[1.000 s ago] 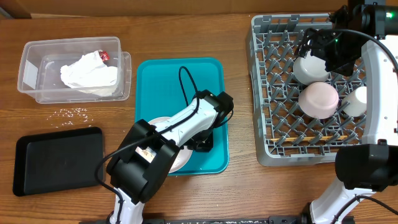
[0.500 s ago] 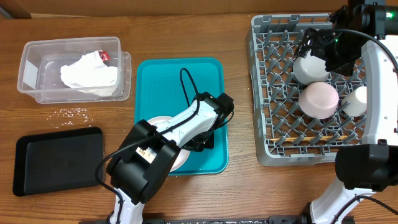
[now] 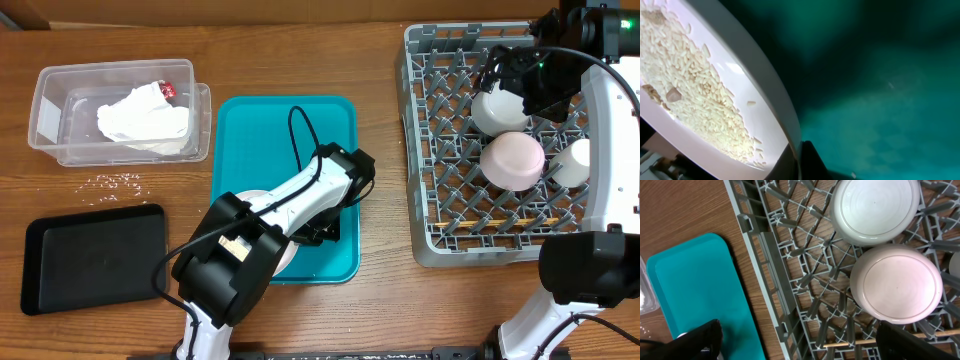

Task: Sort waste into correct bins and load items into the dishwasher
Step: 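Lift the rice plate with the left gripper over the black tray, then tilt the plate with the left gripper to dump rice onto the black tray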

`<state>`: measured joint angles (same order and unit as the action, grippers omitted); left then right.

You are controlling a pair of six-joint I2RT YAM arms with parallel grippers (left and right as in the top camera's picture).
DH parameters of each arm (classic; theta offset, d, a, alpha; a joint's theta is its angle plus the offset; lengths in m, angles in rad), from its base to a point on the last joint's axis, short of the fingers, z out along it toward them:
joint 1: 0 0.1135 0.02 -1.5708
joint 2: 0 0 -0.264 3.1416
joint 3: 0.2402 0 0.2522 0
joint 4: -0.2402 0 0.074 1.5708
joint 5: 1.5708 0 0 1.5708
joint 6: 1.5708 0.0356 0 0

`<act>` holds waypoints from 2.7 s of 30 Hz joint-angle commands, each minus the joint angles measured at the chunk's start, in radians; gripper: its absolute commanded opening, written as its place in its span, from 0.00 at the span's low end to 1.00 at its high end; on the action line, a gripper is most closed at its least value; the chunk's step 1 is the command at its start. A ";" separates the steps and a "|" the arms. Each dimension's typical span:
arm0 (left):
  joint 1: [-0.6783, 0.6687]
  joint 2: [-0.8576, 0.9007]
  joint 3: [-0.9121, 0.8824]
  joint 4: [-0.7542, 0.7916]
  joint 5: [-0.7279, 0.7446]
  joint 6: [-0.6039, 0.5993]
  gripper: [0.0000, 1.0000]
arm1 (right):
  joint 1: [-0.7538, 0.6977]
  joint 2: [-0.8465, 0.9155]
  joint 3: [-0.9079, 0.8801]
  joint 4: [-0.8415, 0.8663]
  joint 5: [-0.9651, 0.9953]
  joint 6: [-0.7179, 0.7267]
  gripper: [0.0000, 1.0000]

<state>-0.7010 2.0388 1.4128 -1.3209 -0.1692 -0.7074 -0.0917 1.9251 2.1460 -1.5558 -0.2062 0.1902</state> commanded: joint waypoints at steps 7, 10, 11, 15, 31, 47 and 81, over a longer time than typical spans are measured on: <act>0.008 0.011 0.196 -0.192 -0.103 -0.118 0.04 | -0.002 -0.032 0.021 0.005 -0.004 0.004 1.00; 0.020 0.011 0.230 -0.253 -0.130 -0.171 0.04 | -0.002 -0.032 0.021 0.005 -0.004 0.004 1.00; 0.026 0.011 0.241 -0.274 -0.140 -0.190 0.04 | -0.002 -0.032 0.021 0.005 -0.004 0.004 1.00; 0.074 0.011 0.279 -0.333 -0.176 -0.237 0.04 | -0.002 -0.032 0.021 0.005 -0.004 0.004 1.00; 0.547 -0.035 0.292 -0.370 -0.110 -0.146 0.04 | -0.002 -0.032 0.021 0.005 -0.004 0.004 1.00; 1.041 -0.245 0.292 -0.266 0.182 0.159 0.04 | -0.002 -0.032 0.021 0.005 -0.004 0.004 1.00; 1.428 -0.233 0.220 -0.100 0.705 0.391 0.04 | -0.002 -0.032 0.021 0.005 -0.004 0.004 1.00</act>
<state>0.6903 1.8008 1.6695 -1.4315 0.4183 -0.3801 -0.0917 1.9251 2.1460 -1.5558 -0.2058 0.1898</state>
